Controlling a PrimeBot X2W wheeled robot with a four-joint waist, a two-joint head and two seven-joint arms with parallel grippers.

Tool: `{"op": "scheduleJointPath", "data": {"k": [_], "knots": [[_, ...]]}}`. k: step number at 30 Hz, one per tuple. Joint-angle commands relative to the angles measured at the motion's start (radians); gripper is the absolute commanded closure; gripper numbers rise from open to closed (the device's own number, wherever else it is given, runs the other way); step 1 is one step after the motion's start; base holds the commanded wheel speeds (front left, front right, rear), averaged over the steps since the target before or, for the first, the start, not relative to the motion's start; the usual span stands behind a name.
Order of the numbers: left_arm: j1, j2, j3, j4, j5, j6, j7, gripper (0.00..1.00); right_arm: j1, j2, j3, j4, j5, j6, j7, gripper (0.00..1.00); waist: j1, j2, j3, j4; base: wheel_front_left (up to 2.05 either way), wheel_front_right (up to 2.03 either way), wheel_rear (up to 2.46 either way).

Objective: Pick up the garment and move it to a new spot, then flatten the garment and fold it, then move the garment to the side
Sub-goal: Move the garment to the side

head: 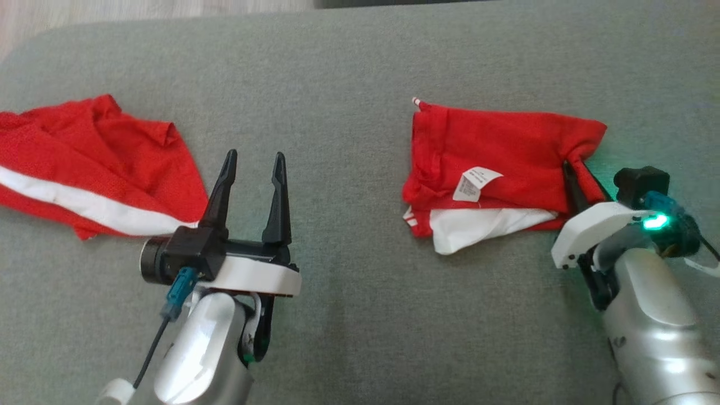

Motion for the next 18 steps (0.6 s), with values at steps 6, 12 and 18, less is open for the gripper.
{"op": "scheduleJointPath", "data": {"k": [6, 12, 18], "knots": [[-0.012, 0.005, 0.043, -0.032, 0.004, 0.003, -0.005, 0.0, -0.011, -0.14, 0.098, -0.071, -0.094, -0.001, -0.003, 1.0, 0.0, 0.0, -0.035, -0.033, 0.0, 0.0, 0.0], [-0.021, 0.005, 0.049, -0.048, 0.007, 0.002, -0.005, 0.0, 0.004, -0.351, 0.143, -0.116, -0.113, -0.001, 0.049, 1.0, 0.0, 0.0, -0.008, -0.036, 0.0, 0.0, 0.0], [-0.041, 0.005, 0.052, -0.062, 0.014, -0.002, -0.005, 0.0, 0.004, -0.565, 0.09, -0.07, -0.155, -0.001, 0.061, 1.0, 0.0, 0.0, 0.049, -0.022, 0.0, 0.0, 0.0]]}}
